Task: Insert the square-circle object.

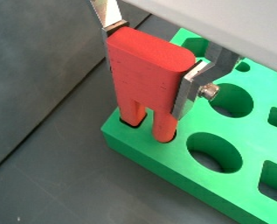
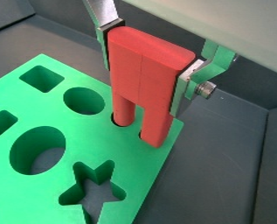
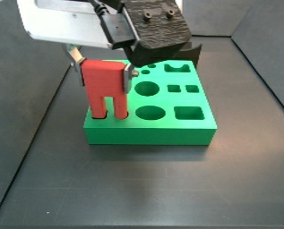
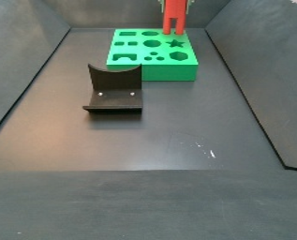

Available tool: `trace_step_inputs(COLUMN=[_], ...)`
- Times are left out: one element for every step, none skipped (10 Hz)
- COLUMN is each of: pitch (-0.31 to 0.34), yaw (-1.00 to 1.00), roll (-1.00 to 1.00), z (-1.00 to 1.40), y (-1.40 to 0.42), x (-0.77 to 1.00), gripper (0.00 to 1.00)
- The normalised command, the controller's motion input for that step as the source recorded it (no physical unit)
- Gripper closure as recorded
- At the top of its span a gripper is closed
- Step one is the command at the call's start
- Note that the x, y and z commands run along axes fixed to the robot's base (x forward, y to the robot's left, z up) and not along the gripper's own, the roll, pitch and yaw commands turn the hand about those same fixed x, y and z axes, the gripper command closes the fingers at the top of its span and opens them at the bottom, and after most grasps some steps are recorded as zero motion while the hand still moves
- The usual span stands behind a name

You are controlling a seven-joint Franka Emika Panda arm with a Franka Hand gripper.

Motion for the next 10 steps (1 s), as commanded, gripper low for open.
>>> trace_step_inputs(pitch=[-0.101,-0.097,-0.134,-0.134,-0.177,-0.159,-0.026,-0.080,-0.074,0.000], yaw=[0.23,0.18,0.12,0.11,0.15,0.19,0.10,0.00,0.00,0.00], roll=[0.03,0.06,0.08,0.18,0.27,0.35,0.21,0.00,-0.01,0.00], z=[-0.65,-0.70,-0.66,-0.58,-0.55,-0.51,-0.49,-0.23,-0.13,0.00], y=[-0.12,-0.17,-0.18,-0.23,-0.26,-0.27,-0.16,-0.07,0.00,0.00], x=[0.11,0.10,0.00,0.00,0.00,-0.03,0.02,0.00,0.00,0.00], gripper=[1.00,1.00,1.00,1.00,1.00,1.00,1.00,1.00,1.00,1.00])
